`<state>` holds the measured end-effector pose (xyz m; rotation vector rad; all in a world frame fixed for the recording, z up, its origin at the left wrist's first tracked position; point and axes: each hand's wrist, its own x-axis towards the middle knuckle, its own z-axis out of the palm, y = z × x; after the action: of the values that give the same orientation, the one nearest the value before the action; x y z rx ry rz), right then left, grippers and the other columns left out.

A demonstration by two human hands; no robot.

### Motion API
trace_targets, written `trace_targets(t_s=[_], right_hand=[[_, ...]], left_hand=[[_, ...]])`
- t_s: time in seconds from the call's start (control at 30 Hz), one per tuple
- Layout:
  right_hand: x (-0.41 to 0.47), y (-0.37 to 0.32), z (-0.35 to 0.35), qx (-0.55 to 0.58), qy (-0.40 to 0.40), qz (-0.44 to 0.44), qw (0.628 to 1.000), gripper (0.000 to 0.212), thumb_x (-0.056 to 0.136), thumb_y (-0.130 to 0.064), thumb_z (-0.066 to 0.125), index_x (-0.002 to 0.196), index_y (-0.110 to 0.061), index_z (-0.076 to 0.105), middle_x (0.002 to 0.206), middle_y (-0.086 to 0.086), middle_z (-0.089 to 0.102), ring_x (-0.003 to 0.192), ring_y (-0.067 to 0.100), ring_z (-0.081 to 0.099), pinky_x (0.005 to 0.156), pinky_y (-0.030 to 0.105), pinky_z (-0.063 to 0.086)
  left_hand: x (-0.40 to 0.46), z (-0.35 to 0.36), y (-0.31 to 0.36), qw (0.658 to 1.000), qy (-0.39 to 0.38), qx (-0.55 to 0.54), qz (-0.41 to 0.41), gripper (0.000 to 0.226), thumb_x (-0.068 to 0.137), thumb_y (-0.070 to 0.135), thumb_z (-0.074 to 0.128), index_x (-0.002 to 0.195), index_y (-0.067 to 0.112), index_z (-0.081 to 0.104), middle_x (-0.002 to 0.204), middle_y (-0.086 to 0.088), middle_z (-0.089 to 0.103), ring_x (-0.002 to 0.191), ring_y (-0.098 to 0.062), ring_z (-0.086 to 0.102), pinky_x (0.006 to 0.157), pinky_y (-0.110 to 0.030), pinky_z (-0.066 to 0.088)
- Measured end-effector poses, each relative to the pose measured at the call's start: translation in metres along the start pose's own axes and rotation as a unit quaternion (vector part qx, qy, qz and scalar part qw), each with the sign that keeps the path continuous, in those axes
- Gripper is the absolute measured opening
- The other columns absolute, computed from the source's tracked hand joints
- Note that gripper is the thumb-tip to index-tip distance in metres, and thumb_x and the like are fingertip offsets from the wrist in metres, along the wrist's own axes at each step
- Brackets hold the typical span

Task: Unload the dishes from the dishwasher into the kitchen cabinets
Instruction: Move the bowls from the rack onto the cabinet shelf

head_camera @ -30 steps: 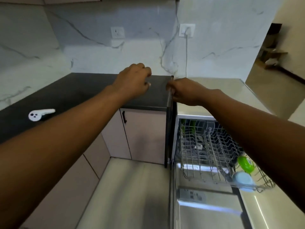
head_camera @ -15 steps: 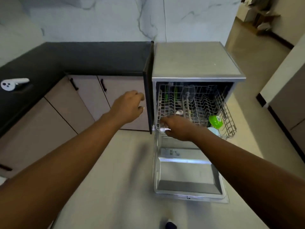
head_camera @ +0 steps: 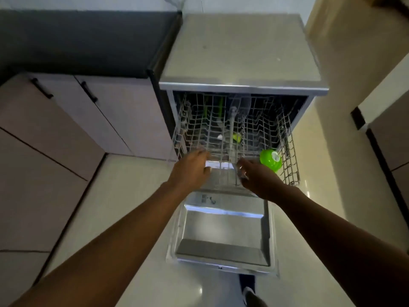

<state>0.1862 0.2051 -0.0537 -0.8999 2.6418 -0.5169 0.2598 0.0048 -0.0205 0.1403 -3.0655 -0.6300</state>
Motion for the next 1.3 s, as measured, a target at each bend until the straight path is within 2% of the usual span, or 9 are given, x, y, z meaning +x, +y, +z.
trace_targets(t_s=[0.27,0.6,0.7,0.77,0.83,0.97,1.07,1.17,1.3], right_hand=[[0.060,0.135,0.050,0.036,-0.035,0.035,0.998,0.052,0.082,-0.005,0.060,0.132,-0.011,0.045,0.118,0.016,0.062,0.099,0.033,0.062,0.078,0.044,0.053],[0.125,0.222,0.052,-0.266,-0.045,0.001,0.963,0.080,0.067,-0.015,0.080,0.136,-0.001,0.042,0.130,0.024,0.050,0.122,0.041,0.044,0.101,0.049,0.042],[0.137,0.242,0.056,-0.313,-0.102,0.042,0.943,0.093,0.074,-0.030,0.075,0.147,-0.003,0.024,0.146,0.025,0.031,0.133,0.041,0.031,0.109,0.046,0.034],[0.143,0.251,0.062,-0.311,-0.099,0.063,0.943,0.071,0.089,-0.045,0.057,0.146,-0.015,0.028,0.145,0.015,0.036,0.126,0.033,0.042,0.100,0.046,0.045],[0.148,0.255,0.066,-0.238,-0.069,0.076,0.966,0.065,0.087,-0.045,0.060,0.140,-0.020,0.033,0.139,0.011,0.042,0.113,0.029,0.050,0.081,0.043,0.053],[0.155,0.249,0.055,-0.260,-0.103,0.033,0.960,0.100,0.069,-0.044,0.079,0.144,-0.012,0.021,0.145,0.020,0.031,0.126,0.038,0.041,0.105,0.045,0.038],[0.166,0.250,0.050,-0.133,-0.089,0.055,0.986,0.106,0.067,-0.052,0.077,0.146,-0.015,0.019,0.139,0.020,0.032,0.121,0.040,0.047,0.102,0.047,0.040],[0.173,0.245,0.037,0.074,-0.015,0.077,0.994,0.108,0.059,-0.041,0.086,0.143,-0.014,0.025,0.133,0.022,0.030,0.112,0.043,0.049,0.087,0.039,0.049],[0.177,0.239,0.024,0.148,0.011,0.092,0.985,0.106,0.060,-0.036,0.087,0.142,-0.017,0.022,0.132,0.018,0.026,0.118,0.040,0.042,0.093,0.039,0.047]], left_hand=[[0.091,0.150,0.044,0.992,-0.068,-0.056,-0.091,0.031,0.089,0.018,0.059,0.120,0.015,0.057,0.119,-0.008,0.059,0.110,-0.027,0.055,0.086,-0.037,0.049],[0.120,0.226,0.043,0.986,-0.046,-0.105,-0.120,0.036,0.089,0.016,0.062,0.125,0.011,0.057,0.123,-0.008,0.060,0.116,-0.025,0.053,0.089,-0.032,0.048],[0.123,0.235,0.038,0.987,-0.037,-0.106,-0.115,0.040,0.087,0.015,0.064,0.126,0.014,0.056,0.124,-0.004,0.059,0.117,-0.021,0.052,0.091,-0.030,0.049],[0.124,0.239,0.038,0.987,-0.049,-0.109,-0.105,0.045,0.085,0.015,0.067,0.129,0.014,0.055,0.127,-0.003,0.057,0.120,-0.020,0.051,0.095,-0.030,0.048],[0.127,0.242,0.037,0.987,-0.062,-0.112,-0.093,0.050,0.083,0.018,0.070,0.130,0.014,0.053,0.131,-0.003,0.055,0.123,-0.020,0.048,0.099,-0.030,0.045],[0.140,0.252,0.041,0.982,-0.103,-0.135,-0.080,0.063,0.076,0.035,0.075,0.131,0.016,0.049,0.131,-0.001,0.051,0.122,-0.018,0.043,0.096,-0.030,0.041],[0.148,0.263,0.048,0.978,-0.156,-0.132,-0.049,0.074,0.072,0.037,0.077,0.135,0.018,0.044,0.136,0.001,0.046,0.126,-0.018,0.038,0.103,-0.034,0.038],[0.152,0.276,0.049,0.975,-0.203,-0.082,0.040,0.085,0.068,0.026,0.078,0.143,0.020,0.038,0.147,-0.001,0.036,0.132,-0.023,0.032,0.108,-0.041,0.034],[0.154,0.291,0.044,0.967,-0.207,-0.016,0.145,0.092,0.063,0.007,0.074,0.145,0.027,0.036,0.154,-0.009,0.026,0.134,-0.032,0.032,0.105,-0.048,0.037]])
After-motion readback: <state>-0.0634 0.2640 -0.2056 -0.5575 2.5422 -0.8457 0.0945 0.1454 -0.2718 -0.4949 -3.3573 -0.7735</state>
